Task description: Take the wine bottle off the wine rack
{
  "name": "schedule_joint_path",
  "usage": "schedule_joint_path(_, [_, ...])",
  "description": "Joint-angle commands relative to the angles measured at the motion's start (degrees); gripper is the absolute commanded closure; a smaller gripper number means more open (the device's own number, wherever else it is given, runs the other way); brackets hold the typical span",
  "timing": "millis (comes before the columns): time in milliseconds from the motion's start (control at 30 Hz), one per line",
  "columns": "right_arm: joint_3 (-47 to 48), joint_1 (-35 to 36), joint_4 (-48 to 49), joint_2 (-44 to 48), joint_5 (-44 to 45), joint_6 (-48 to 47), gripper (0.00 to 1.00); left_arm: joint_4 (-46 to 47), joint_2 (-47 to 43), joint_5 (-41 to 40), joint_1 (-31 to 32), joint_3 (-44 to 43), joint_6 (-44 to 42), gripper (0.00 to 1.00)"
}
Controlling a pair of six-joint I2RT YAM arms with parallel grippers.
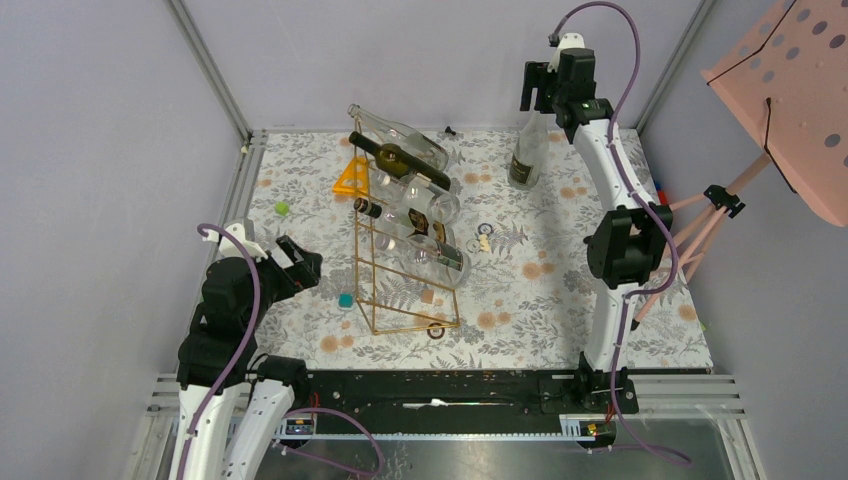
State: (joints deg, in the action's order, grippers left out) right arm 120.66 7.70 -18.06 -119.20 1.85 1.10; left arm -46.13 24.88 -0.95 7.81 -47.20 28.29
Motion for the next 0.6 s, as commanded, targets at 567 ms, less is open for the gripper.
schedule_joint_path(567, [-6.66,10.25,-18.35,27.30,-36.68,-23.57,0.14,4.03,0.98,3.24,-1.11,0.35,-1.05,0.01])
